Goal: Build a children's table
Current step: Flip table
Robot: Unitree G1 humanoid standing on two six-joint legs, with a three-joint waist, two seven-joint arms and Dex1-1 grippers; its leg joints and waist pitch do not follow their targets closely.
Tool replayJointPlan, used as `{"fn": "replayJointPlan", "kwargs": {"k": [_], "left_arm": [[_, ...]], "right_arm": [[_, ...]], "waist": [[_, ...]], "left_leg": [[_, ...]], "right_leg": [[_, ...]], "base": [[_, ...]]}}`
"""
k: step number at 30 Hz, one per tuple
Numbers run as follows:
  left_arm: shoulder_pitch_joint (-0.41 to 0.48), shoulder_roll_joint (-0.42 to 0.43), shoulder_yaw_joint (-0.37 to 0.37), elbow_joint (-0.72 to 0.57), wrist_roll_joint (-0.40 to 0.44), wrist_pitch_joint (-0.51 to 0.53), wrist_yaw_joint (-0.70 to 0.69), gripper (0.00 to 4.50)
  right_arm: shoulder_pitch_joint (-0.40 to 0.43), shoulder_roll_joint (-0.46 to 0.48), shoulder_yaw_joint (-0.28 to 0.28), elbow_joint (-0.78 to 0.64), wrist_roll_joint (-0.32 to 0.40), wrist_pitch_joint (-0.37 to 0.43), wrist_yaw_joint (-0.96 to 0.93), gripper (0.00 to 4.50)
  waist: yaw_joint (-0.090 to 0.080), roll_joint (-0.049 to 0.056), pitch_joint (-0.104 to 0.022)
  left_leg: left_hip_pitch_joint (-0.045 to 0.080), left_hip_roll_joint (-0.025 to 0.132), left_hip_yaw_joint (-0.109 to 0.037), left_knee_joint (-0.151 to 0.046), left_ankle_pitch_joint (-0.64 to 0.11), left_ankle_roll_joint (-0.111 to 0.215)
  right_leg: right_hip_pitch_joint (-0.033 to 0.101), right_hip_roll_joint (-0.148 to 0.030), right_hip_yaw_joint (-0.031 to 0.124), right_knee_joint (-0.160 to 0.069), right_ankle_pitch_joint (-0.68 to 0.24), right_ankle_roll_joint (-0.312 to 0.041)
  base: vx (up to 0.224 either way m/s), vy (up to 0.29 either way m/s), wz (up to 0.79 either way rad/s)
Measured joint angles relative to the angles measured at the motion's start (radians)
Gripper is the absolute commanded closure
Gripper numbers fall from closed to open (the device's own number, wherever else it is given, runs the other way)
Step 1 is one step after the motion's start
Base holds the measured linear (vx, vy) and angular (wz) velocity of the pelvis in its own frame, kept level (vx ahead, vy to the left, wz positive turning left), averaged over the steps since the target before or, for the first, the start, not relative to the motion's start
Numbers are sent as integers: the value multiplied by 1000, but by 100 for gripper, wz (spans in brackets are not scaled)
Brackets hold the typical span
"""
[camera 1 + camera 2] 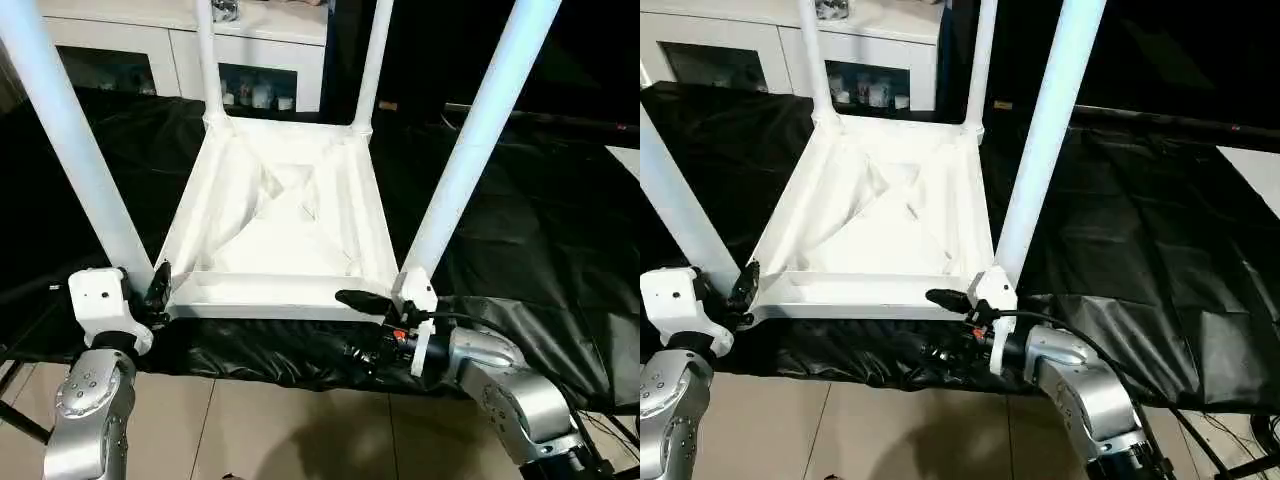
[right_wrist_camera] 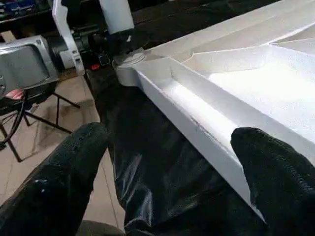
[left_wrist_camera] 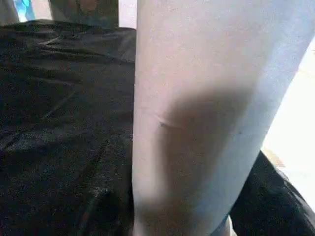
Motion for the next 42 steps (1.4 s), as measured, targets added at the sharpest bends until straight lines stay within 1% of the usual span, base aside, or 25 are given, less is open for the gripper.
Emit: {"fn": "replayJointPlan", "kwargs": {"k": [1, 3, 5, 8, 11, 13, 16, 18, 21, 22, 25, 26, 27, 31, 32, 34, 36, 40, 42], "left_arm": [[5, -12, 0, -15, -2, 13, 7, 226], [12, -48, -1, -56, -11, 42, 23, 226], [12, -80, 1, -87, -39, 68, 40, 226], [5, -150, 8, -129, -133, 113, 74, 226], [-4, -199, 15, -146, -209, 145, 95, 226], [-8, -206, 11, -150, -243, 166, 97, 228], [-9, -206, 9, -164, -254, 196, 95, 232], [-9, -207, 5, -173, -246, 211, 95, 233], [-13, -207, -12, -180, -245, 232, 102, 233], [-15, -208, -18, -181, -247, 236, 105, 233], [-17, -208, -25, -185, -249, 246, 113, 233], [-17, -208, -27, -189, -249, 252, 118, 233], [-18, -209, -29, -190, -249, 255, 120, 233], [-20, -209, -35, -194, -249, 266, 124, 233], [-20, -209, -38, -194, -249, 266, 126, 233], [-21, -209, -43, -193, -249, 266, 128, 233], [-22, -209, -46, -193, -249, 267, 129, 233], [-25, -208, -62, -193, -240, 274, 129, 233], [-28, -208, -74, -193, -239, 283, 129, 233]], "right_arm": [[-2, 1, 7, 0, 0, 0, 4, 0], [-2, 3, 20, 0, 0, 0, 17, 0], [-2, 5, 25, -1, 1, 0, 28, 0], [-2, 13, 39, -2, 6, 3, 41, 0], [-2, 9, 45, -5, 8, 6, 50, 0], [-2, 10, 46, -11, 11, 12, 50, 0], [-8, 27, 29, -4, 13, 33, 0, 0], [-26, 57, 2, 26, 5, 33, -60, 0], [-55, 127, -70, 107, 7, 34, -173, 0], [-56, 132, -79, 116, 10, 35, -189, 0], [-56, 153, -107, 126, 45, 50, -209, 0], [-58, 179, -140, 135, 72, 55, -225, 0], [-64, 197, -160, 146, 89, 56, -237, 0], [-84, 247, -199, 157, 144, 58, -240, 0], [-95, 263, -218, 159, 177, 62, -235, 0], [-101, 271, -234, 169, 203, 70, -235, 0], [-114, 279, -249, 189, 210, 70, -240, 0], [-178, 298, -286, 269, 209, 61, -290, 0], [-202, 309, -312, 315, 210, 41, -314, 0]], "waist": [[0, -1, 0], [1, -5, 2], [3, -10, 4], [9, -15, 6], [15, -20, 5], [17, -21, 5], [18, -24, 5], [17, -24, 5], [20, -24, 5], [22, -24, 5], [21, -24, 5], [19, -24, 5], [17, -24, 5], [16, -24, 5], [15, -24, 5], [16, -25, 5], [15, -25, 6], [15, -24, 6], [16, -24, 6]], "left_leg": [[0, 0, 0, 0, 0, 0], [0, 0, 2, -1, 0, 1], [-1, 0, 2, -1, 1, 2], [-1, 0, 4, -1, 2, 3], [-1, 0, 4, -1, 2, 3], [0, 0, 5, -1, 2, 3], [0, 1, 5, -1, 2, 3], [0, 0, 5, -1, 2, 3], [-1, 0, 5, -1, 3, 2], [-1, 1, 5, -1, 3, 2], [-1, 1, 5, -1, 3, 2], [-1, 1, 5, -1, 3, 2], [-1, 1, 5, -1, 3, 2], [-1, 1, 5, -1, 3, 2], [-1, 1, 5, -1, 3, 2], [-1, 1, 5, -1, 3, 2], [-1, 1, 5, -1, 4, 1], [-2, 1, 5, -1, 5, 1], [-2, 1, 5, -1, 6, 1]], "right_leg": [[0, 0, 0, 0, 0, 0], [-1, -1, 1, 0, -1, 0], [-2, -1, 1, 0, -1, 0], [-2, -1, 1, 0, -1, 0], [-1, -2, 1, 0, -1, 0], [-1, -2, 1, 0, 0, 1], [-1, -1, 1, 0, 0, 1], [-1, -2, 1, 0, 0, 1], [-2, -2, 1, 1, 0, 1], [-2, -2, 1, 1, 0, 1], [-2, -2, 1, 0, 0, 1], [-2, -2, 1, 0, 0, 1], [-2, -1, 1, 1, 0, 1], [-2, -1, 1, 1, 0, 1], [-2, -1, 1, 1, 0, 2], [-2, -1, 1, 1, 0, 2], [-2, -1, 1, 1, 0, 2], [-3, -2, 0, 1, 0, 2], [-3, -2, 1, 1, 0, 2]], "base": [[0, 0, 0], [0, 0, 0], [0, 0, 0], [0, 0, 0], [0, 0, 0], [0, 0, 0], [0, 0, 0], [0, 0, 0], [0, 0, 0], [0, 0, 0], [0, 0, 0], [0, 0, 0], [0, 0, 0], [0, 0, 0], [0, 0, 0], [0, 0, 0], [0, 0, 0], [0, 0, 0], [0, 0, 0]]}}
